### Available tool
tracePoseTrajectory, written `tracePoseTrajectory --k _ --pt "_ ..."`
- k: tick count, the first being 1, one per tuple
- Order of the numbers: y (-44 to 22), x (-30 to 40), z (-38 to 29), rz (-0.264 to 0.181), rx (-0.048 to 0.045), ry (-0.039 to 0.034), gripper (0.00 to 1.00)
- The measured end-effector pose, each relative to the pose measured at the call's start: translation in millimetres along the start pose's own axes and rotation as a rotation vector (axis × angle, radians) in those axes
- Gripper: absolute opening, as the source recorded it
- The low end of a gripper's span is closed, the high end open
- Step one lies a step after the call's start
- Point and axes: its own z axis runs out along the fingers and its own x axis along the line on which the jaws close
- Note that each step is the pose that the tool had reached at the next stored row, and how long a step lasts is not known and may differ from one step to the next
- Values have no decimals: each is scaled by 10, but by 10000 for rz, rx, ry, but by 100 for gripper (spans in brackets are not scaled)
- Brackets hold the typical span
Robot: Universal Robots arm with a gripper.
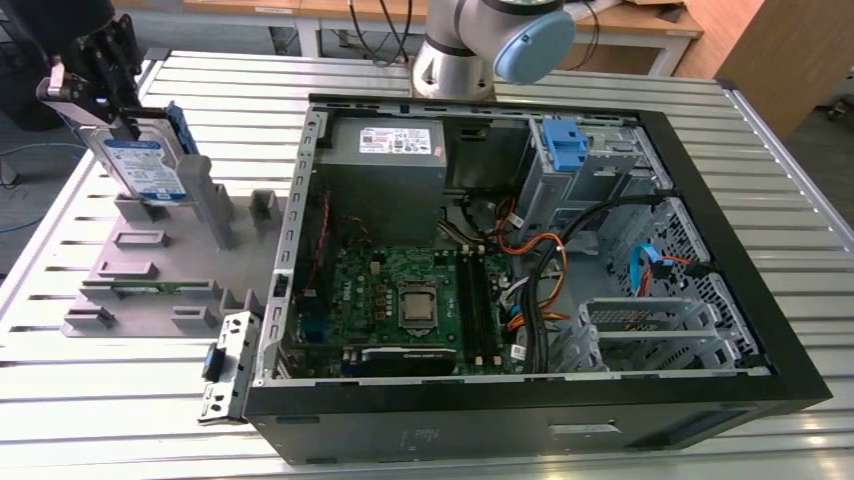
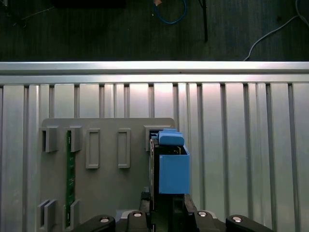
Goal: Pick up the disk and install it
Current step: 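Pick up the disk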
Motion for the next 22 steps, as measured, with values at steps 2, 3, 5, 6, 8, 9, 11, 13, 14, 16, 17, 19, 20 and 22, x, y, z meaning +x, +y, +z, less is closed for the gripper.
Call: tracePoseTrajectory --k 2,3,5,6,8,9,11,13,14,16,17,19,20,22 --pt "1 -2 -35 0 4 -2 35" --pt "2 -4 -59 0 3 -1 35" --pt "4 -7 -110 0 3 -2 35" --pt "5 -8 -135 0 4 -2 35" --pt "7 -11 -190 0 3 -1 35" --pt "8 -13 -221 0 3 -2 35" --pt "10 -17 -289 0 4 -2 35" --pt "13 -21 -356 0 3 -2 35" --pt "14 -23 -385 0 4 -2 35" --pt "15 -25 -415 0 4 -2 35" --pt "15 -25 -414 0 5 -3 35" --pt "15 -25 -417 0 4 -2 35" --pt "15 -25 -418 0 4 -2 35" --pt "15 -25 -419 0 3 -2 35"
